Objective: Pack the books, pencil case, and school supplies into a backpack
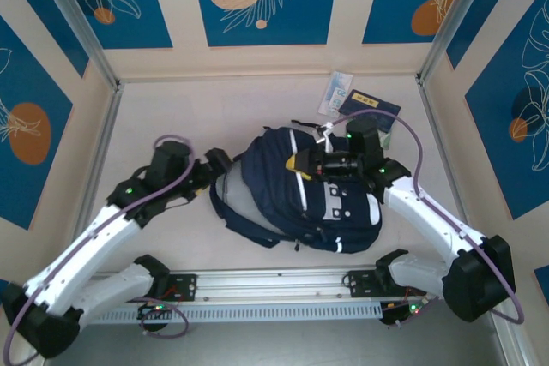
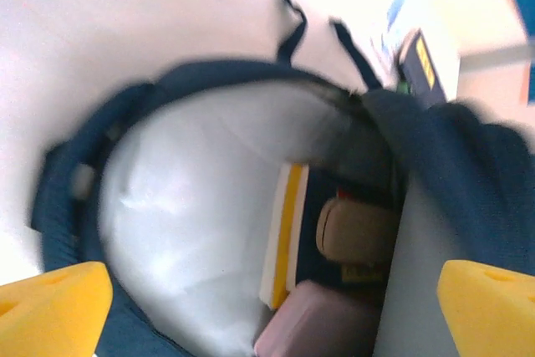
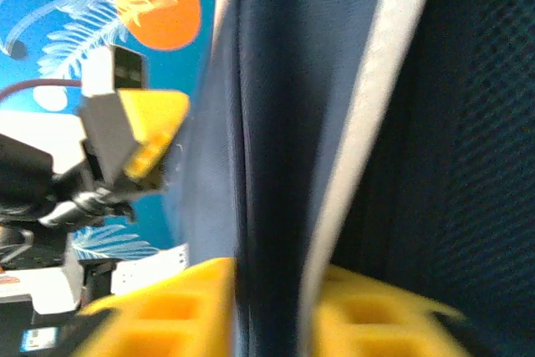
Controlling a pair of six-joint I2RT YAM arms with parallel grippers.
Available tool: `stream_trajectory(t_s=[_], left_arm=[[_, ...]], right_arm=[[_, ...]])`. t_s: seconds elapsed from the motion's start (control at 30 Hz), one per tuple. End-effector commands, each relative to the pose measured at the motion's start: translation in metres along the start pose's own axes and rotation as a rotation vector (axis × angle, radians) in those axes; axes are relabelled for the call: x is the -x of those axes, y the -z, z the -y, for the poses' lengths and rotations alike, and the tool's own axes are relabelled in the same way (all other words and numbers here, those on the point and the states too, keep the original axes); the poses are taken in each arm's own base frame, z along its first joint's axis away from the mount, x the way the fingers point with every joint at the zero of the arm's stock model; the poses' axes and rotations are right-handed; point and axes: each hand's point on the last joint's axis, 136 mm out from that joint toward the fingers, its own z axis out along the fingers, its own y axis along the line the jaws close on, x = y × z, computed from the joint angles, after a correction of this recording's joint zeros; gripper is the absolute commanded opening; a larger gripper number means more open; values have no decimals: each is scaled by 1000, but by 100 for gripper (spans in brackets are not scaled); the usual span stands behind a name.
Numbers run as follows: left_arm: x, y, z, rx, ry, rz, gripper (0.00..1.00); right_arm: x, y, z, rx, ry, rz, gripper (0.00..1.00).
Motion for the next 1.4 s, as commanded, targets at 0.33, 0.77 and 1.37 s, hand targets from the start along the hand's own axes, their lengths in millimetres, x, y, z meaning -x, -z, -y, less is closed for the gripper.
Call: stream_trajectory(t_s=[0.33, 0.77, 1.37], left_arm=[[-9, -13, 30, -3, -179, -161, 100], [-46, -29, 53, -90, -337, -318, 100], [-52, -33, 33, -25, -406, -383, 100]], right_arm=[[70, 94, 51, -605, 97, 388, 70], [189, 211, 171, -810, -289, 782, 71], [274, 240, 312, -599, -578, 735, 72]])
